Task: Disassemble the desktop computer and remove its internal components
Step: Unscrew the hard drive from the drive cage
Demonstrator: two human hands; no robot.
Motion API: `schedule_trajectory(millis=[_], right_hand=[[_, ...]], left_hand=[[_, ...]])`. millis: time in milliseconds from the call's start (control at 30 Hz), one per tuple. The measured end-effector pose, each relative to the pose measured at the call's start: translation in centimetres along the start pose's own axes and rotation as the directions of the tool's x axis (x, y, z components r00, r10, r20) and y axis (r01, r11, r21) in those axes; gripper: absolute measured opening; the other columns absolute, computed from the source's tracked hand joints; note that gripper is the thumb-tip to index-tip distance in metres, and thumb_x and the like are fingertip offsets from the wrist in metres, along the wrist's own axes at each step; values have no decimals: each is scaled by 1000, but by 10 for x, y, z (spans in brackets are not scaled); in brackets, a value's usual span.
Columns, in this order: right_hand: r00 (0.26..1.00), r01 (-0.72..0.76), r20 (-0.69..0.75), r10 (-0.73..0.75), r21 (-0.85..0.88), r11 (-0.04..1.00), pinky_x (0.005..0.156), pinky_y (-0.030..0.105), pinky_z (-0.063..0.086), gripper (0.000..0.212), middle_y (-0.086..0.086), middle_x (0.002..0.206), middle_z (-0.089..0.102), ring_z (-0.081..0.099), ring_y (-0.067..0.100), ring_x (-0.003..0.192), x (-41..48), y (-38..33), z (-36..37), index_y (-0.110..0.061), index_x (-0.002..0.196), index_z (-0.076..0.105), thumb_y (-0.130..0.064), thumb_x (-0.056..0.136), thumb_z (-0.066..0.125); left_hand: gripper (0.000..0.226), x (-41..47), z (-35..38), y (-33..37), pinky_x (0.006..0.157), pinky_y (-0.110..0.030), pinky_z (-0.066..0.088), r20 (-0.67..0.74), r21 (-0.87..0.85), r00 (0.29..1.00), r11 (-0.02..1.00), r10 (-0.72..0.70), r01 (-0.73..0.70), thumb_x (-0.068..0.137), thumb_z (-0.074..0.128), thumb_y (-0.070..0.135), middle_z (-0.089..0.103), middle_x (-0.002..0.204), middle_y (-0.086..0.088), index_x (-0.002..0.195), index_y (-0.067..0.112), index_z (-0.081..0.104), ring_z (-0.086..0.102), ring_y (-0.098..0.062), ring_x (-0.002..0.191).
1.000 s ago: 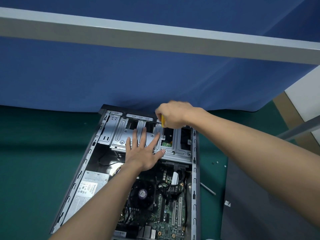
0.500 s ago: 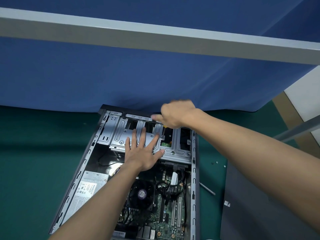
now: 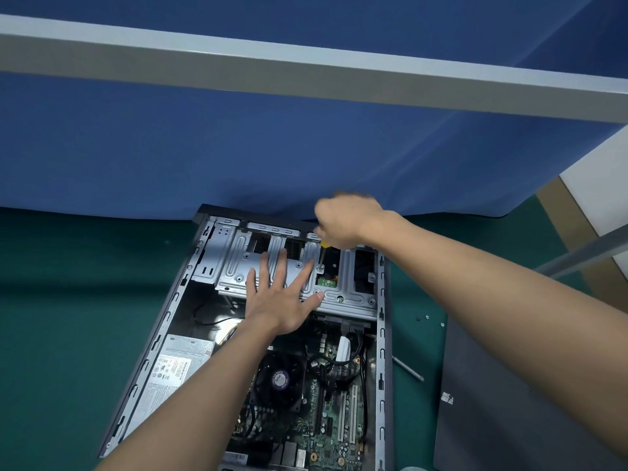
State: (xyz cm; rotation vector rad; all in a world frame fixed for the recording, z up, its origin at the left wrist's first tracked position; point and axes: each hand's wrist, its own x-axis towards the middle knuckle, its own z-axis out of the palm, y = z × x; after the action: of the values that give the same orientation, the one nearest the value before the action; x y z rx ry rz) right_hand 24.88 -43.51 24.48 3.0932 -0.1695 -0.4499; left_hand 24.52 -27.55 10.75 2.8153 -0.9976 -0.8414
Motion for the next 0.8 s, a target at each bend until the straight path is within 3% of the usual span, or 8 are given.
schedule_trajectory(millis=[67, 200, 300, 400, 533, 600, 700, 800], right_hand=[[998, -3, 70, 0, 40, 999, 52, 26, 31, 23, 0, 68, 48, 51, 27, 73, 0, 1, -3, -17, 67, 41, -23, 85, 53], [995, -71, 76, 72, -9, 997, 64, 32, 36, 49, -2, 71, 45, 48, 25, 75, -2, -3, -1, -17, 67, 41, -56, 95, 37], [998, -55, 14, 55, -17, 998, 62, 31, 35, 31, 1, 73, 46, 50, 28, 78, -3, -2, -2, -15, 71, 42, -35, 95, 48], [992, -29, 123, 24, 36, 999, 55, 27, 35, 11, 2, 84, 58, 53, 26, 78, -2, 0, -7, -14, 87, 54, -26, 87, 54], [988, -83, 131, 83, -9, 997, 66, 34, 35, 49, -6, 69, 44, 47, 23, 74, -2, -2, -3, -19, 67, 41, -60, 94, 36], [996, -64, 55, 64, -4, 998, 66, 34, 35, 42, -4, 68, 41, 48, 27, 78, -2, 0, -1, -19, 66, 38, -47, 96, 43], [997, -33, 76, 29, 56, 998, 61, 30, 37, 10, 0, 81, 56, 55, 27, 83, -2, 3, -2, -18, 85, 55, -27, 84, 55], [993, -64, 102, 60, 38, 997, 62, 32, 36, 39, -3, 79, 55, 52, 23, 77, -1, 2, -1, -18, 78, 51, -55, 90, 48]], left_hand=[[68, 0, 0, 0, 111, -51, -20, -5, 0, 1000, 1000, 1, -1, 86, 9, 79, -44, 139, 4, 139, 55, -27, -44, -28, 133], [69, -1, 0, 1, 110, -51, -21, 1, 4, 1000, 1000, -4, 4, 86, 8, 80, -44, 140, 3, 139, 55, -27, -44, -28, 132], [68, -1, -1, 1, 111, -51, -20, -3, 1, 1000, 1000, -1, 1, 86, 9, 80, -43, 140, 3, 139, 55, -28, -44, -28, 133], [68, -1, -1, 1, 111, -52, -19, -8, -2, 1000, 1000, 2, -2, 86, 9, 79, -43, 140, 4, 139, 55, -27, -43, -28, 133], [69, -1, -1, 1, 111, -52, -19, 1, -3, 1000, 1000, -2, 2, 86, 9, 80, -44, 140, 4, 139, 55, -27, -43, -29, 133], [69, -1, -1, 1, 112, -52, -19, -3, -2, 1000, 1000, -2, 2, 86, 9, 79, -44, 141, 4, 139, 55, -27, -43, -29, 134], [68, -1, -1, 1, 112, -52, -19, -8, -1, 1000, 1000, 3, -3, 86, 9, 79, -42, 144, 3, 139, 55, -27, -43, -29, 134], [68, -1, -1, 1, 111, -52, -19, -10, 5, 1000, 1000, 0, 0, 86, 9, 79, -42, 145, 3, 139, 55, -26, -43, -28, 134]])
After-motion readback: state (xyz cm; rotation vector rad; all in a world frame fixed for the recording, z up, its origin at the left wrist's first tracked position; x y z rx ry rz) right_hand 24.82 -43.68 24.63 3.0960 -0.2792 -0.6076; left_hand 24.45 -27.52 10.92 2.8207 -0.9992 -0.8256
